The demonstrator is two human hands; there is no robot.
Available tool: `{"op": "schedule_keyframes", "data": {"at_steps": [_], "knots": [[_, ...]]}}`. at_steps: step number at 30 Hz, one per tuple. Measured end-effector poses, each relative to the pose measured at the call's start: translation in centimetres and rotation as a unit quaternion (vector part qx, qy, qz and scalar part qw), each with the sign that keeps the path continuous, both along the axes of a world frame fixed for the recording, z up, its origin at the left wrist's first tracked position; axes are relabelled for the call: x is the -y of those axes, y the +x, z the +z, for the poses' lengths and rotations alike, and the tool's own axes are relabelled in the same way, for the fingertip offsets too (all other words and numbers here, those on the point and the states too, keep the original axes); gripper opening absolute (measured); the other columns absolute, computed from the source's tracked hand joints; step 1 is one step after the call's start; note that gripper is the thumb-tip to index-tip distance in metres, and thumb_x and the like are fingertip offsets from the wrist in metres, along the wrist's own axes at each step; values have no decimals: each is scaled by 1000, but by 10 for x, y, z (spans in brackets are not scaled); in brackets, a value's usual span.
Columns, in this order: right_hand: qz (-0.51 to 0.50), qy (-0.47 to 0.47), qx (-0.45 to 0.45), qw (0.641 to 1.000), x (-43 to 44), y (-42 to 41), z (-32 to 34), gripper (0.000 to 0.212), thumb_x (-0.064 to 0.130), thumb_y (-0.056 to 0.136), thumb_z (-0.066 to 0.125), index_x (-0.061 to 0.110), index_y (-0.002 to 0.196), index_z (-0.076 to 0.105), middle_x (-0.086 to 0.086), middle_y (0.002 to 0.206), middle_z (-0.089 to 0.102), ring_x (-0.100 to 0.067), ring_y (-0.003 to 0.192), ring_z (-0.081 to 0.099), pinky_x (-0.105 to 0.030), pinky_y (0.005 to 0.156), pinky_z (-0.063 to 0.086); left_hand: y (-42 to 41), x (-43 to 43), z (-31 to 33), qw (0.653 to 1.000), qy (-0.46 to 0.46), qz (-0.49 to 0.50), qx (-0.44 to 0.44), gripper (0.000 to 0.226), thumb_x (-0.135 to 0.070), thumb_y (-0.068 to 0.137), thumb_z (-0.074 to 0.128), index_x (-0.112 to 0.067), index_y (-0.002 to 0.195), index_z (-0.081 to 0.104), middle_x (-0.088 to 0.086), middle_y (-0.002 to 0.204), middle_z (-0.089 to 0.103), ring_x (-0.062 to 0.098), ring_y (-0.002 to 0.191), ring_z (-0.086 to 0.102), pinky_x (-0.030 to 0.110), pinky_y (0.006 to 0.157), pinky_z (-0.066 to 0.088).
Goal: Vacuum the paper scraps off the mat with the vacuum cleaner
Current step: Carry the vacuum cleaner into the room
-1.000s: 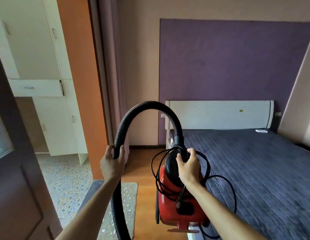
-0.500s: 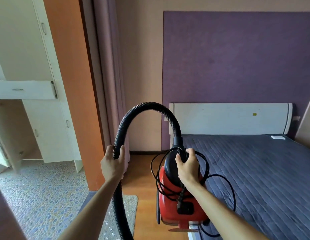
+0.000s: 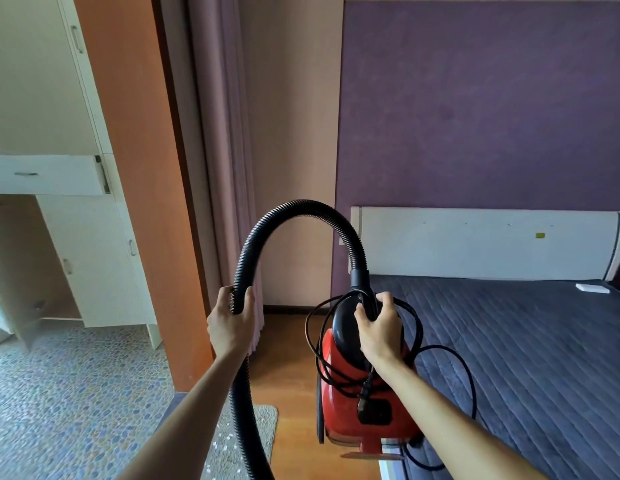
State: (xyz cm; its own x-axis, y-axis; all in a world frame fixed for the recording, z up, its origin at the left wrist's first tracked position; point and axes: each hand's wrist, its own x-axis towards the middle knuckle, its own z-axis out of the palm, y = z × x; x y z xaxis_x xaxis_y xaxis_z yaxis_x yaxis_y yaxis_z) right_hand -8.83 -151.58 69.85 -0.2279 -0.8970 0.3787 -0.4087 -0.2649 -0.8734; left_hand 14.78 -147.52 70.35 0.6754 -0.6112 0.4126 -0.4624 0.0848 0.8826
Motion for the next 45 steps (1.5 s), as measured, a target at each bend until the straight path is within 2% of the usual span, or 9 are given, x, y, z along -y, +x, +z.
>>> {"op": "schedule_keyframes", "data": {"at_steps": [3,6,8,12,14,17,22,28,45], "knots": [[-6,7,0,1000,32,8,-5,22,23,93,62,16,103,44,9,74,52,-18,61,56,-28,58,42,7,34,-5,1000,3,6,7,17,-36,95,61,-19,95,60,1,73,65,13,60,61,20,45,36],[-6,29,7,1000,69,18,-12,22,27,92,62,25,101,41,0,72,58,-26,62,60,-36,56,52,10,68,-6,1000,3,-9,-2,13,-31,96,60,-18,94,58,-2,63,61,5,46,59,12,33,37],[-6,42,9,999,97,25,-14,22,28,92,61,27,99,41,-4,70,60,-26,58,59,-40,56,55,16,97,-7,1000,1,-11,-4,14,-30,96,61,-18,91,58,-4,59,58,1,45,59,9,36,39],[-14,38,-14,999,152,43,-8,22,23,93,62,13,106,47,9,72,52,-10,60,53,-31,59,44,38,158,-8,1000,22,1,-2,19,-34,97,60,-16,93,57,-1,62,58,9,44,53,14,30,33],[-17,33,-28,999,178,52,-5,21,21,94,61,12,107,48,13,74,49,-1,63,49,-27,58,38,53,188,-8,1000,27,5,-3,21,-38,96,59,-18,95,58,2,67,62,11,49,57,19,39,36],[-23,26,-35,999,215,65,1,21,20,94,61,9,109,50,8,80,51,-6,65,49,-26,59,36,72,230,-8,1000,21,6,-12,22,-41,95,59,-19,94,58,3,70,64,17,57,61,25,52,43],[-32,22,-21,999,267,82,8,21,21,93,62,11,108,50,5,79,53,-6,64,51,-26,66,38,84,279,-1,1000,15,-7,-6,20,-39,96,59,-19,90,57,2,66,62,12,48,58,15,35,35],[-24,24,2,999,321,98,5,21,27,92,62,24,101,43,-4,74,60,-24,58,57,-36,56,52,103,336,-5,1000,2,-4,-21,23,-42,94,59,-19,95,58,3,73,64,21,64,62,29,61,45],[0,47,7,999,512,113,-25,19,31,90,63,31,96,44,-6,68,58,-26,56,55,-35,56,51,122,523,-27,999,10,15,-34,24,-44,93,59,-20,92,57,0,72,64,20,66,62,32,64,48]]}}
